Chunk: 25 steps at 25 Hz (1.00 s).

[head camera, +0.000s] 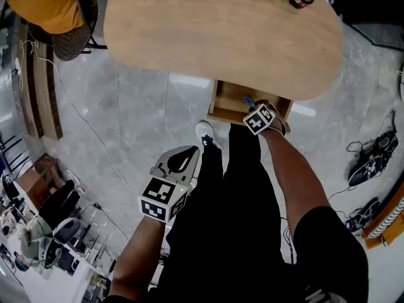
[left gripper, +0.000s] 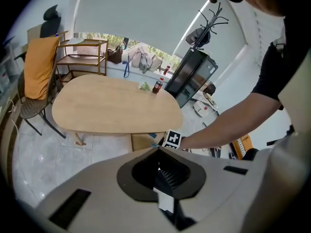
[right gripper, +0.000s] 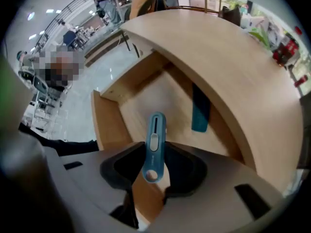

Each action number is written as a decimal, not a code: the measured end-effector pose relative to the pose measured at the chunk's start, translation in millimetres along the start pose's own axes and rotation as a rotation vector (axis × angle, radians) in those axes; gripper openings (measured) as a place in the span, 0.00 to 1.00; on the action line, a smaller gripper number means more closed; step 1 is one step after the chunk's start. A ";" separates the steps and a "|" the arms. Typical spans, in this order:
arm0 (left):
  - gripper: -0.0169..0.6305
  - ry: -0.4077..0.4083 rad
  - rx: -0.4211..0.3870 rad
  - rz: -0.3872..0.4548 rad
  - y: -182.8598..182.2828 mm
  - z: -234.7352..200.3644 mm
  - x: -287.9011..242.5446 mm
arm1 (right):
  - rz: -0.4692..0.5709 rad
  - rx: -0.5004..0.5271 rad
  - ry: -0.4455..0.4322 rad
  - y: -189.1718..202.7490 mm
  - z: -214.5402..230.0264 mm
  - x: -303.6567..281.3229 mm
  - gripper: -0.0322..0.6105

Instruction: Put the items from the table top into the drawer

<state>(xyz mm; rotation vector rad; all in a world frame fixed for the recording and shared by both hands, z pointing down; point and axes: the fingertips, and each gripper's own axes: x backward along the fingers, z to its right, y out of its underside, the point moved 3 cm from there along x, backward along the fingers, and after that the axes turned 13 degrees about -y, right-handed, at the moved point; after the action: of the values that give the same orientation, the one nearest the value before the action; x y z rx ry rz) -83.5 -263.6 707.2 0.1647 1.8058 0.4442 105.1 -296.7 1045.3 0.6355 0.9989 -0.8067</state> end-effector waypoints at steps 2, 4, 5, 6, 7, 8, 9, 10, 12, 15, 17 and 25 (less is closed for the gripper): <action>0.03 -0.009 0.024 -0.013 13.1 -6.4 -1.4 | -0.036 0.066 0.034 -2.3 10.2 -18.8 0.24; 0.03 -0.017 0.048 -0.025 25.7 -12.2 -2.1 | -0.043 0.094 0.057 -7.6 18.0 -32.2 0.24; 0.03 -0.021 0.057 -0.031 32.3 -14.2 -1.9 | -0.042 0.092 0.065 -8.8 20.4 -37.6 0.24; 0.03 -0.026 0.065 -0.037 38.9 -16.0 -1.4 | -0.045 0.084 0.071 -8.5 21.7 -42.2 0.24; 0.03 -0.031 0.073 -0.043 44.9 -17.9 -0.7 | -0.051 0.074 0.076 -7.1 22.3 -46.2 0.24; 0.03 -0.035 0.082 -0.047 49.8 -20.0 0.3 | -0.060 0.065 0.081 -5.7 22.4 -49.1 0.25; 0.03 -0.036 0.091 -0.047 52.9 -21.9 1.8 | -0.068 0.056 0.085 -4.7 22.1 -50.5 0.25; 0.03 -0.036 0.097 -0.043 54.4 -23.5 3.9 | -0.075 0.045 0.086 -4.4 21.0 -50.0 0.27; 0.03 -0.031 0.094 -0.027 53.7 -24.7 11.1 | -0.079 0.015 0.078 -4.9 14.5 -43.1 0.31; 0.03 -0.023 0.073 -0.004 48.1 -23.2 33.0 | -0.071 -0.019 0.055 -2.8 -13.3 -21.6 0.32; 0.03 -0.020 0.058 0.038 35.1 -24.4 49.1 | -0.069 -0.017 0.057 -4.6 -27.8 0.5 0.32; 0.03 0.033 -0.093 0.229 -19.4 -15.4 122.5 | 0.134 -0.040 0.071 -36.4 -92.0 161.5 0.09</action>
<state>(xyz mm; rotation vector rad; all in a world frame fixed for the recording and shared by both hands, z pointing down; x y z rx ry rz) -130.4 -243.3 593.1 0.3025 1.8020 0.6952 81.0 -292.4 857.5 0.6933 1.0229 -0.6487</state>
